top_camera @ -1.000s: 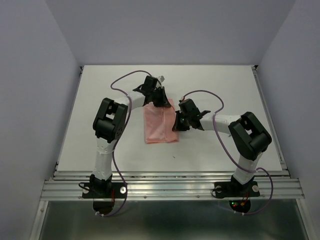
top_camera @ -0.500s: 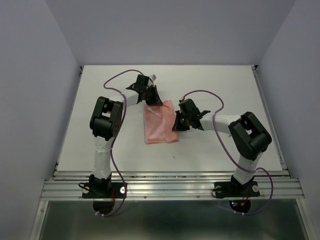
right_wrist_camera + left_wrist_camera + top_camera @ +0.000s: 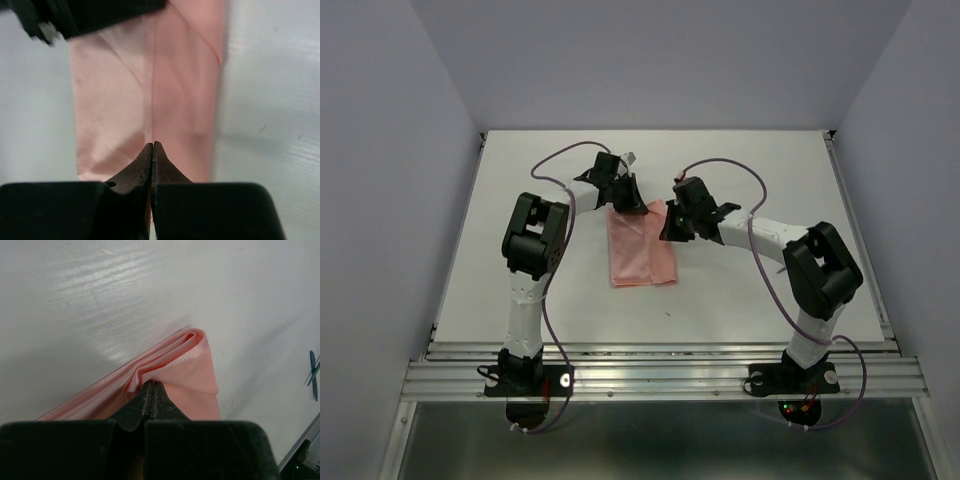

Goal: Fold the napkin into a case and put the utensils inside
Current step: Smooth out the 2/3-rectangle-folded napkin at the center of the board.

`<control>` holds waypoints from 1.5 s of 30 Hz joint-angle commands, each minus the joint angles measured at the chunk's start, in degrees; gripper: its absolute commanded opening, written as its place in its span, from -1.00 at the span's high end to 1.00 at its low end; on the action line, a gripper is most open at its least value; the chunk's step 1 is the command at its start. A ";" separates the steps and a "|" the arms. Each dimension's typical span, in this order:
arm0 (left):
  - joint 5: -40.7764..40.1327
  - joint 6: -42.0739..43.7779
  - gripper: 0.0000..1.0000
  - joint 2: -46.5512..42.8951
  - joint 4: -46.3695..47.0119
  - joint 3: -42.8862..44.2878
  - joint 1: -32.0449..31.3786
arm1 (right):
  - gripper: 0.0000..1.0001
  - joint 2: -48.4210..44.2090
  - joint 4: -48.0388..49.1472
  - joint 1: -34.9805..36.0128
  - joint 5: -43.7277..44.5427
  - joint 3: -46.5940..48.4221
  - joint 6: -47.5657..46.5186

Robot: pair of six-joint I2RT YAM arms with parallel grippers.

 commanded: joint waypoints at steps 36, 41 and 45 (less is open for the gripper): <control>4.26 2.21 1.00 -4.63 0.04 -3.14 1.24 | 0.99 28.29 -3.70 -5.69 5.82 29.86 -3.24; 7.69 0.72 1.00 -6.31 1.63 -2.71 1.24 | 0.99 27.59 -3.70 -5.69 5.64 29.59 -3.50; 9.62 -2.09 1.00 -5.61 5.04 -2.36 1.50 | 0.99 26.89 -3.70 -5.69 5.47 29.24 -3.67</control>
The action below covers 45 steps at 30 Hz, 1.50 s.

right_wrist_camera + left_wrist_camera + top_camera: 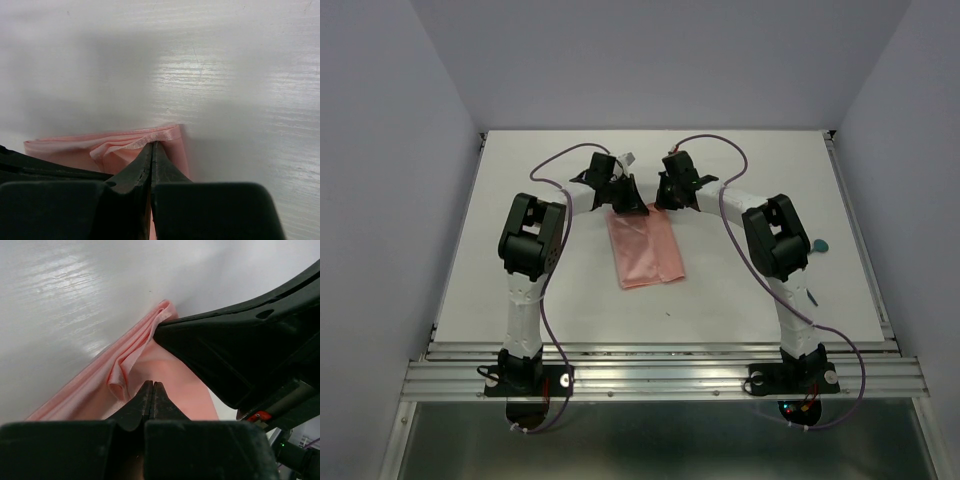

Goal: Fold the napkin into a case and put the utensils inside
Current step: Smooth out the 2/3-rectangle-folded napkin at the center of the board.

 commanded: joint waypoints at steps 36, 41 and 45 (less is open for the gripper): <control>-8.27 -3.95 1.00 3.64 1.42 1.26 0.63 | 0.98 -8.23 -1.69 -0.32 3.69 -2.13 -2.24; -8.00 -3.42 1.00 3.38 1.24 1.26 0.63 | 0.99 -7.43 -1.69 -0.32 3.78 -2.92 -2.15; -8.00 -3.24 1.00 3.38 1.15 1.08 0.63 | 0.99 -6.47 -1.69 -0.32 2.29 -3.63 -2.15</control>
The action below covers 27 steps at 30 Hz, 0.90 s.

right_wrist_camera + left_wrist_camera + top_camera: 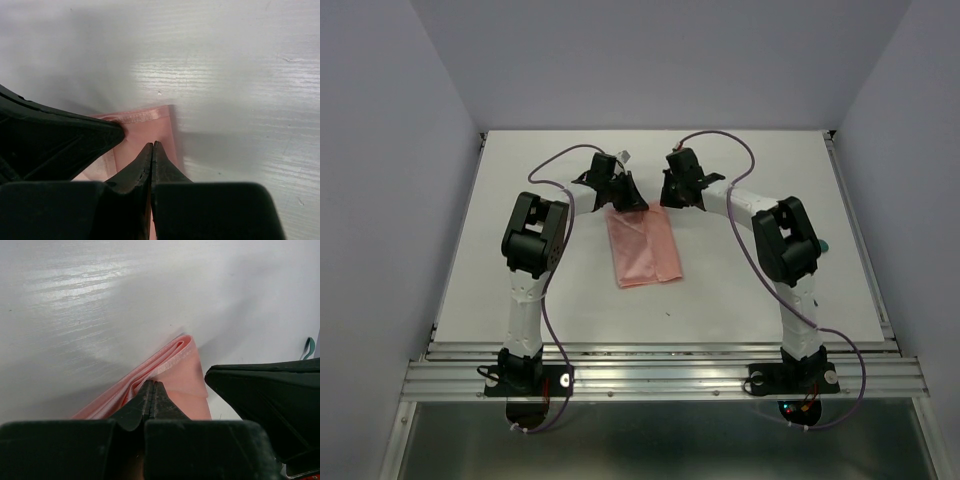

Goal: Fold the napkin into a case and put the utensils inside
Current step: Smooth out the 2/3-rectangle-folded napkin at the center of the board.

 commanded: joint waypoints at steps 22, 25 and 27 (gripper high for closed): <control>-7.76 6.82 0.85 -6.00 -12.24 7.38 -0.51 | 0.99 3.98 -0.37 -0.27 -2.36 -3.65 3.07; -8.64 8.06 0.52 -7.85 -15.23 9.66 -1.04 | 0.99 4.69 -2.74 -0.27 -1.58 -2.50 4.21; -8.56 9.55 0.33 -9.17 -17.85 10.81 -1.57 | 0.99 5.39 -5.20 0.25 0.53 -0.84 5.44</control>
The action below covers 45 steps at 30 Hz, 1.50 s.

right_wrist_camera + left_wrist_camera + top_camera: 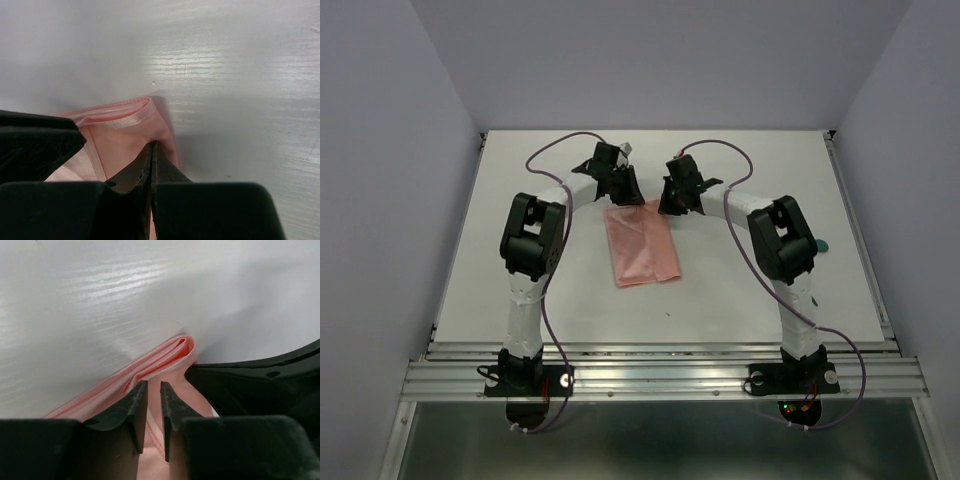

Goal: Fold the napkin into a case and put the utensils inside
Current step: Smooth out the 2/3-rectangle-folded napkin at the center of the board, then pick up the 2/3-rectangle-folded napkin from the center of the board.

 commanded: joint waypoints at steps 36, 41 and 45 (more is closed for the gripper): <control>-15.97 -6.50 0.17 -13.76 2.70 -25.51 2.27 | 0.99 0.17 -7.03 2.06 7.80 -2.86 10.10; -19.22 -6.41 0.62 -12.70 0.06 -23.32 1.66 | 0.99 -0.09 -6.85 2.06 7.53 -2.87 10.01; -20.28 -5.88 1.00 -12.62 -1.95 -21.39 1.66 | 0.99 -0.53 -6.76 2.06 7.36 -2.78 9.84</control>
